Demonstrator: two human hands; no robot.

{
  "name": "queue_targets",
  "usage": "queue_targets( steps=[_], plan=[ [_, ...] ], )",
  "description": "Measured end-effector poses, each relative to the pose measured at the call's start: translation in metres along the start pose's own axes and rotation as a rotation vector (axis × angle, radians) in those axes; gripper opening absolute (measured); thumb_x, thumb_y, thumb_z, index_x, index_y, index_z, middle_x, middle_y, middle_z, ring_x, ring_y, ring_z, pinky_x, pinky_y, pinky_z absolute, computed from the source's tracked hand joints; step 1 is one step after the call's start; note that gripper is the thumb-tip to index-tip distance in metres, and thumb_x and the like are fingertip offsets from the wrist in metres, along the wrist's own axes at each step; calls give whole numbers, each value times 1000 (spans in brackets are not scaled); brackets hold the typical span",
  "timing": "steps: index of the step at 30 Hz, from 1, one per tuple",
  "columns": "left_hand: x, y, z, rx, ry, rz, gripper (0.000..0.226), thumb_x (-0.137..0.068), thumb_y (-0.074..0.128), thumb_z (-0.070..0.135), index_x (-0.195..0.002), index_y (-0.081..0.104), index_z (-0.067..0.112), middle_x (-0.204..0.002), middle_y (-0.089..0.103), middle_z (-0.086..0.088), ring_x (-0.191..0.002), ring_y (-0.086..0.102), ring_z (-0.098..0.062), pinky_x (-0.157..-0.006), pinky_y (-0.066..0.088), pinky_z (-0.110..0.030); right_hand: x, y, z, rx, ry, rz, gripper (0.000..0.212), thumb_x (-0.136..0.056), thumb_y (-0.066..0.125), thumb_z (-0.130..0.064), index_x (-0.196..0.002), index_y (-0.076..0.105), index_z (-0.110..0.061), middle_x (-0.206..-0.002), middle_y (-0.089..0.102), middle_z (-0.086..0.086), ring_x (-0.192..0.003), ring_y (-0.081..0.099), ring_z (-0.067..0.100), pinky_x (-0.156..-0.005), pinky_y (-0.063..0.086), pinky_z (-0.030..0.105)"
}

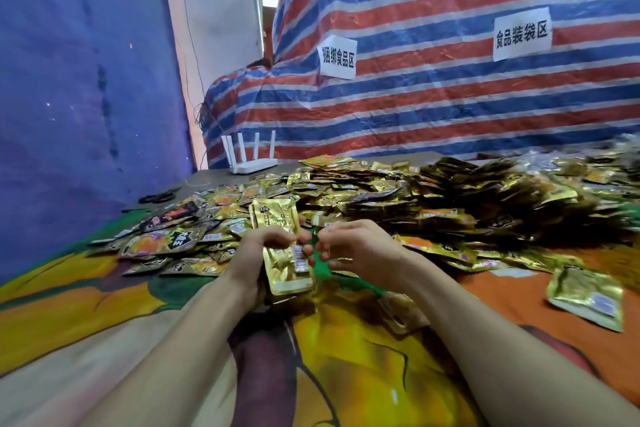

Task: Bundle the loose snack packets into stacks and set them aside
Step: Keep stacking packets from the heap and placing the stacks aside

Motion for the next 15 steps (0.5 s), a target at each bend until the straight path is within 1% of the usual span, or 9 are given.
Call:
queue_targets(
  steps=[2,5,6,8,10,11,12,14,15],
  plan=[
    [1,-1,3,60,55,-39,41,-69,54,4,-110,51,8,-78,55,-7,-65,56,-20,-62,53,-33,3,1,-5,-101,24,-84,11,-86,58,-12,-75,59,-8,-78,58,9,-67,55,15,-66,41,28],
    [4,0,4,65,60,-84,33,-74,46,4,-107,48,9,-77,51,-6,-65,52,-19,-64,51,-32,7,1,-10,-138,-21,-123,12,-70,51,-21,-64,56,-11,-70,60,8,-68,54,18,-70,39,33],
    [5,0,4,59,50,-88,33,-74,46,4,-107,47,10,-76,51,-6,-64,52,-19,-65,50,-31,7,0,-10,-166,-56,-113,14,-69,50,-21,-61,58,-12,-68,61,7,-69,55,19,-74,40,34],
    [5,0,3,62,37,-72,35,-75,45,4,-109,47,10,-76,51,-6,-63,52,-19,-64,50,-32,7,-4,-11,-301,-124,-92,22,-71,46,-17,-60,64,-12,-70,63,8,-74,60,22,-88,43,39],
    [4,-1,3,63,23,-67,34,-75,45,5,-108,49,9,-77,51,-6,-62,52,-19,-63,51,-33,6,-8,-13,-501,-177,-76,28,-74,44,-10,-67,72,-9,-75,66,9,-71,63,23,-104,42,46],
    [4,-1,2,52,10,-69,33,-75,46,5,-108,50,8,-77,52,-6,-63,52,-19,-63,51,-33,5,-9,-13,-594,-199,-65,31,-75,45,-6,-72,76,-8,-78,68,9,-66,63,22,-106,45,47],
    [4,0,1,39,-7,-76,34,-73,48,4,-107,52,8,-78,52,-7,-63,53,-20,-64,52,-33,3,-11,-12,-665,-214,-51,34,-78,45,-2,-78,79,-7,-82,71,9,-61,62,20,-101,51,47],
    [3,2,-2,19,-51,-93,38,-67,53,0,-104,55,7,-79,53,-7,-64,54,-20,-64,53,-35,0,-10,-11,-703,-221,-18,44,-91,40,5,-92,81,-9,-91,75,6,-55,61,14,-76,62,39],
    [3,3,-4,7,-69,-103,36,-66,54,-1,-101,57,8,-79,54,-7,-65,54,-20,-65,53,-35,-1,-9,-11,-670,-212,-3,47,-96,36,7,-100,80,-10,-97,77,5,-55,62,12,-64,62,31]
  ],
)
Point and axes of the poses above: each hand's wrist, its own x-axis away from the middle knuckle, its own y-axis out of the palm, z = x × y, the point moved 1 cm from there along -x, towards the middle knuckle
